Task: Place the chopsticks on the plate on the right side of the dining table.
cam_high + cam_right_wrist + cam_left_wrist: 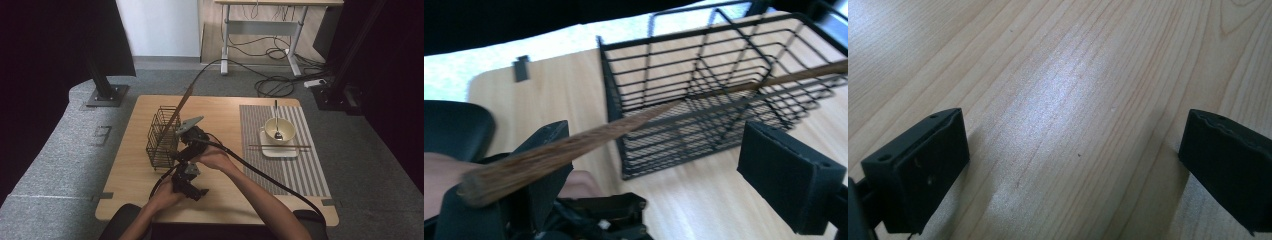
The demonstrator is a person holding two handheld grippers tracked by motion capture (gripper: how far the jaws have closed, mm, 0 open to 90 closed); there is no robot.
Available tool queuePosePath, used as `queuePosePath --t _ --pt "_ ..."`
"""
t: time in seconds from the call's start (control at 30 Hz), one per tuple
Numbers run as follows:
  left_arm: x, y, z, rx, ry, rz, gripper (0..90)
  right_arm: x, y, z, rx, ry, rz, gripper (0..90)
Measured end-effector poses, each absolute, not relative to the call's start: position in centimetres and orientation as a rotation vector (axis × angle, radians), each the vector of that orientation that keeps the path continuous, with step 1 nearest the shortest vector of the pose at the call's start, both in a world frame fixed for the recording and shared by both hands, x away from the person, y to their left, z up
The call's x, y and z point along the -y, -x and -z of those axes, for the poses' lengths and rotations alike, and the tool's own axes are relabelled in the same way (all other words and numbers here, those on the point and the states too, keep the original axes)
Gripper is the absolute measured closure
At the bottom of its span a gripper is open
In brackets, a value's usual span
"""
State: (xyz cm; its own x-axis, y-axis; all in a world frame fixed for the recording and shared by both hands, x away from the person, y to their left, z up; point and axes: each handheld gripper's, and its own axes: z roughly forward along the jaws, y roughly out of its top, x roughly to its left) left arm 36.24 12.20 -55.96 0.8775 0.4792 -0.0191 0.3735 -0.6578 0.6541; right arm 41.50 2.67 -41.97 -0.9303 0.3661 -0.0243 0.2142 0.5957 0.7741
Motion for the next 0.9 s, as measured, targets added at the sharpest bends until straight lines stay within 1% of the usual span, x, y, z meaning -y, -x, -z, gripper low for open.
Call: queuePosePath --t 0.17,0.27,0.47,0.5,0.53,0.57,0.6,0.63,0.67,0.7,0.73,0.77,0.8,0.83,0.87,0.9 --pt "-12.2 -36.2 56.0 -0.615 -2.354 -0.202 0.0 -2.1 -42.3 41.8 -2.588 -0.558 -1.255 15.2" --pt "-12.2 -36.2 56.0 -0.615 -2.357 -0.201 0.0 -1.8 -42.9 41.7 -2.557 -0.591 -1.267 18.9" --pt "-12.1 -36.2 56.0 -0.62 -2.346 -0.199 0.0 -1.7 -43.6 41.7 -2.544 -0.626 -1.271 23.2" --pt "-12.1 -36.2 56.0 -0.619 -2.347 -0.199 0.0 -1.7 -43.7 41.8 -2.537 -0.628 -1.271 25.8" --pt "-12.1 -36.2 56.0 -0.618 -2.347 -0.2 0.0 -1.7 -43.9 41.8 -2.543 -0.626 -1.276 30.5" --pt "-12.1 -36.2 56.0 -0.618 -2.347 -0.2 0.0 -1.7 -44.0 41.9 -2.547 -0.624 -1.28 32.8" --pt "-12.1 -36.2 56.0 -0.618 -2.347 -0.2 0.0 -1.8 -44.2 41.9 -2.55 -0.628 -1.285 37.9" --pt "-12.1 -36.2 56.0 -0.617 -2.347 -0.2 0.0 -1.8 -44.2 41.9 -2.55 -0.628 -1.285 37.9" --pt "-12.1 -36.2 56.0 -0.616 -2.347 -0.2 0.0 -1.8 -44.2 41.9 -2.548 -0.628 -1.298 43.3" --pt "-12.1 -36.2 56.0 -0.616 -2.347 -0.2 0.0 -1.8 -44.2 41.9 -2.548 -0.628 -1.298 43.3" --pt "-12.1 -36.2 56.0 -0.616 -2.348 -0.201 0.0 -1.8 -44.2 41.8 -2.54 -0.613 -1.309 49.5" --pt "-12.1 -36.2 56.0 -0.616 -2.348 -0.201 0.0 -1.8 -44.2 41.8 -2.54 -0.613 -1.309 49.5" --pt "-12.2 -36.3 56.0 -0.607 -2.359 -0.203 0.0 -1.9 -44.0 41.7 -2.528 -0.59 -1.305 53.9" --pt "-12.2 -36.3 56.0 -0.607 -2.359 -0.203 0.0 -1.9 -44.0 41.7 -2.528 -0.59 -1.305 53.9" --pt "-12.2 -36.3 56.0 -0.608 -2.358 -0.203 0.0 -1.9 -43.8 41.6 -2.525 -0.567 -1.303 58.9" --pt "-12.2 -36.3 56.0 -0.608 -2.358 -0.203 0.0 -1.9 -43.8 41.6 -2.525 -0.567 -1.303 58.9"
